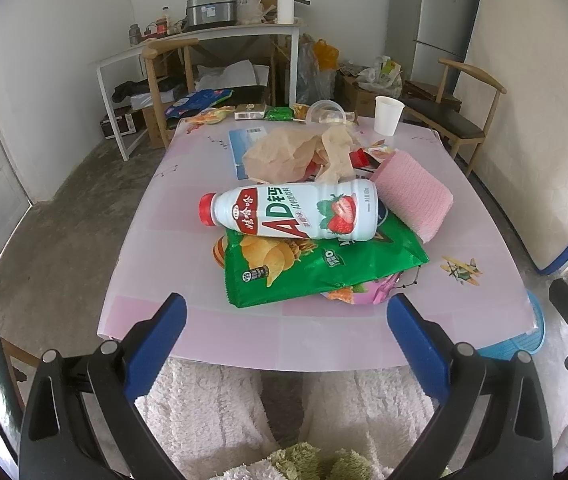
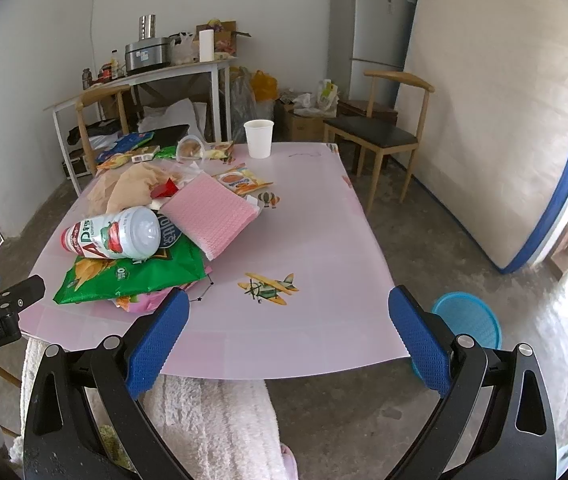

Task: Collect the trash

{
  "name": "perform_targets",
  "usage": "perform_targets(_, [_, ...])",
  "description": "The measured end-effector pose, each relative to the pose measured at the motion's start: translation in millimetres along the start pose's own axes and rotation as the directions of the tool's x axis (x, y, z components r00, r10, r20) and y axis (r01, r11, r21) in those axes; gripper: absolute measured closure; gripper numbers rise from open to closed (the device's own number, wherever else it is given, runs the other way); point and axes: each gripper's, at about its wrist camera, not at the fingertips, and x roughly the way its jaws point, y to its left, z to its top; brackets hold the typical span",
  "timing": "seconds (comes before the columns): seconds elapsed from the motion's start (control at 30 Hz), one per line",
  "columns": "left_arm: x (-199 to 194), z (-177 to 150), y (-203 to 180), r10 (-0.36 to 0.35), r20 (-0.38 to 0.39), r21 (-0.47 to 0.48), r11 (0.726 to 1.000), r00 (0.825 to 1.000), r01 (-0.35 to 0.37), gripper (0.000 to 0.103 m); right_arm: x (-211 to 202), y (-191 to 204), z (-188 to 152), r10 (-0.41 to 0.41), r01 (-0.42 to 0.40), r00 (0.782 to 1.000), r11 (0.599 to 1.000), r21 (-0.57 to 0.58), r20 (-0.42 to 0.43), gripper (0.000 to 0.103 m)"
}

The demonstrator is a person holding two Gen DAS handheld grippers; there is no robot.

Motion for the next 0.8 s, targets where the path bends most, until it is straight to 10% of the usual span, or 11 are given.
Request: perform_targets(0.8, [-5,2,-16,-0.039,0.002,0.021,0.999,0.999,0.039,0.005,-1,-9,0,-0.007,0.007,1.0,1.0,0.009,0.0,0.008])
